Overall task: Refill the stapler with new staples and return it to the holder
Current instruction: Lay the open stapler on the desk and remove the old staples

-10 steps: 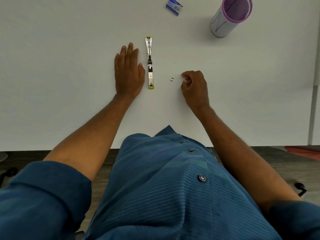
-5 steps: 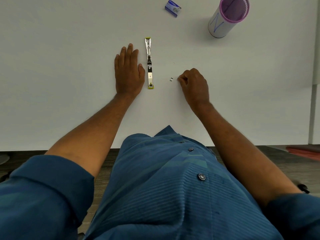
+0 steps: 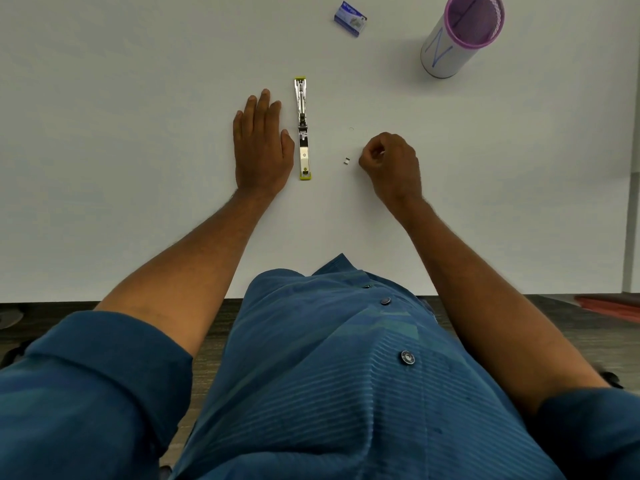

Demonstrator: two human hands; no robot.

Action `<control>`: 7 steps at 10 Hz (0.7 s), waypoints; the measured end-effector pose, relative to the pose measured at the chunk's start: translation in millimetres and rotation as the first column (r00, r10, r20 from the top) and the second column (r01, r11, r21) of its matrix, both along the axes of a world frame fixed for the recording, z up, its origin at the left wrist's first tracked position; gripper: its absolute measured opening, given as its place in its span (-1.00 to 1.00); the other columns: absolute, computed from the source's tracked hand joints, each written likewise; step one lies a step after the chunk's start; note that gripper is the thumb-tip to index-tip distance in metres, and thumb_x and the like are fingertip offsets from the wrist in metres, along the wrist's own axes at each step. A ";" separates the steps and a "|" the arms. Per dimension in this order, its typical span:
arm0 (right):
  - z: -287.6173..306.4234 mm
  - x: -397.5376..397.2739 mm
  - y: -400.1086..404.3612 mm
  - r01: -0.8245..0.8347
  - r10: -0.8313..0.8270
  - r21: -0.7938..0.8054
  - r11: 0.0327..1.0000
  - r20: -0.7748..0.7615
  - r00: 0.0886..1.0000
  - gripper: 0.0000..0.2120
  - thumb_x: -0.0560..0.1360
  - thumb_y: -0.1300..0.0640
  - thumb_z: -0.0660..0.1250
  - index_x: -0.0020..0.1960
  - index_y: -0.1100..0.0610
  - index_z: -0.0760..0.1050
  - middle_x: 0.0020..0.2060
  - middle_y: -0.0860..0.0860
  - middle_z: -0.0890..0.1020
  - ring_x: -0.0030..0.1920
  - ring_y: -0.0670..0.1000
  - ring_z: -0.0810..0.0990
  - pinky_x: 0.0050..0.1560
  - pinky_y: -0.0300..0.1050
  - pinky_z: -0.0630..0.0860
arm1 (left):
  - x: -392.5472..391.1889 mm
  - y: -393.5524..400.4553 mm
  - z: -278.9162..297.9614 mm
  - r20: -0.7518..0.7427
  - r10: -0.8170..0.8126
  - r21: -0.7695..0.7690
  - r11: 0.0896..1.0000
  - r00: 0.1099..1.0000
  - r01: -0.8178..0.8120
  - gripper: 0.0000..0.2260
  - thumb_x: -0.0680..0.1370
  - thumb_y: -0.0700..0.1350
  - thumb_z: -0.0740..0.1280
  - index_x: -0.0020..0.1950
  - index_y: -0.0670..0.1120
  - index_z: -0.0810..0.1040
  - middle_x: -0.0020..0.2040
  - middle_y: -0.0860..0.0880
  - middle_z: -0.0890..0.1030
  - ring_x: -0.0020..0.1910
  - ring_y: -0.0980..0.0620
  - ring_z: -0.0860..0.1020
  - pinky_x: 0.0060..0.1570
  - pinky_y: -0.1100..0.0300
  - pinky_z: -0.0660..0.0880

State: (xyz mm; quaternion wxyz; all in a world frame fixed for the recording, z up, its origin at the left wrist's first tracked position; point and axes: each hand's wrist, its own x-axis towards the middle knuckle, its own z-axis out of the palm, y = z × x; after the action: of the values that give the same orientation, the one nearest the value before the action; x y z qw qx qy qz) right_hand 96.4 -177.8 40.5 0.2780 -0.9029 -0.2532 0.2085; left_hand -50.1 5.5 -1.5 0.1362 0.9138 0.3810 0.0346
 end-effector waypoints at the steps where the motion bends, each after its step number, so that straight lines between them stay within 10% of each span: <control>1: 0.9 4.6 0.1 0.249 -0.167 0.194 0.949 -0.362 0.917 -0.95 0.46 0.20 0.34 -0.10 0.18 0.54 -0.19 0.03 0.68 -0.21 -0.05 0.66 -0.18 -0.12 0.62 | 0.3 0.4 0.2 0.004 -0.002 0.001 1.000 1.000 0.002 -0.51 0.63 -0.04 0.05 0.55 -0.11 0.32 0.63 -0.11 0.23 0.61 -0.15 0.18 0.59 -0.11 0.10; 3: -0.9 2.5 -6.9 0.574 -0.160 0.262 0.775 -0.798 0.581 -0.95 0.56 0.29 0.34 -0.04 0.18 0.55 -0.18 0.08 0.68 -0.20 0.03 0.69 -0.05 -0.11 0.64 | 0.4 0.6 -0.3 -0.004 -0.004 0.010 1.000 1.000 0.004 -0.51 0.62 -0.04 0.04 0.55 -0.11 0.32 0.63 -0.10 0.23 0.61 -0.15 0.19 0.58 -0.10 0.11; 7: -0.2 -3.7 -2.2 0.352 -0.130 0.258 0.900 -0.612 0.780 -0.86 0.54 0.29 0.35 0.00 0.16 0.67 -0.24 0.01 0.69 -0.27 -0.08 0.64 -0.14 -0.22 0.61 | 1.0 0.3 -0.2 0.004 -0.002 0.006 1.000 1.000 0.002 -0.51 0.63 -0.04 0.04 0.55 -0.11 0.32 0.62 -0.11 0.24 0.61 -0.15 0.19 0.59 -0.11 0.11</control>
State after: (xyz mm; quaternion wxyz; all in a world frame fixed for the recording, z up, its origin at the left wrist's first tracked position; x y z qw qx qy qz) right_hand 92.7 -179.9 40.4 0.5263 -0.7543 -0.0701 0.3861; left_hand -49.1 5.8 -1.8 0.1343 0.9145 0.3797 0.0375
